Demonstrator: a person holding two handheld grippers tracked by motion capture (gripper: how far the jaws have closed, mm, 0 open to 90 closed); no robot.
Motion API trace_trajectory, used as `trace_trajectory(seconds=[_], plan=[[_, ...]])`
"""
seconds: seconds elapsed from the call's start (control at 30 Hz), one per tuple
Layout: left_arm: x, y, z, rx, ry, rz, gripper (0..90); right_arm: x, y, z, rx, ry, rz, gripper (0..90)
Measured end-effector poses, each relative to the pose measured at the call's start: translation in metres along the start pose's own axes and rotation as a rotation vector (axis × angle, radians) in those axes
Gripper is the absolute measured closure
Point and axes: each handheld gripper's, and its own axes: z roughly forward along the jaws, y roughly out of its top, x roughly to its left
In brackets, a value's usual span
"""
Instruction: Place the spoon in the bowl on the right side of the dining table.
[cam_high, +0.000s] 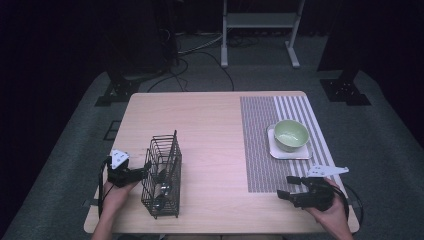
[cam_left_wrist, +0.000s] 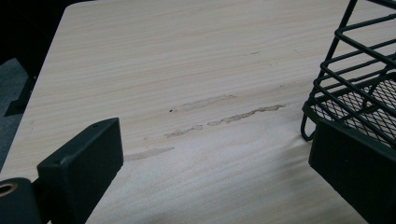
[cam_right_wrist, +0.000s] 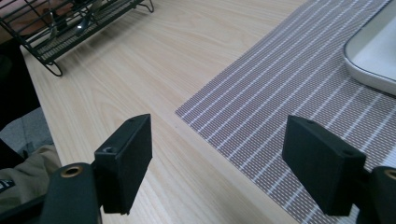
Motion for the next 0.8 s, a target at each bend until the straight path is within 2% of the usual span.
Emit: trace_trajectory(seconds=[0.17,0.2,0.4,0.6,0.8], plan=[[-0.001,0.000,0.000,0.001,0.001,0.014,2.1,0.005,0.004,0.006,0.016,0.015,-0.017,23.3],[-0.001,0.000,0.000,0.002,0.001,0.015,2.1,0.007,0.007,0.010,0.022,0.035,-0.024,23.3],[-0.001,-0.001,-0.001,0.006,0.005,0.007,2.1,0.015,0.017,0.019,0.051,0.073,-0.042,23.3],[-0.002,-0.001,-0.001,0.007,0.005,0.021,2.1,0.024,0.029,0.023,0.048,0.113,-0.056,23.3],[-0.003,0.000,0.000,0.018,0.006,0.032,2.1,0.038,0.051,0.027,0.058,0.174,-0.073,21.6]])
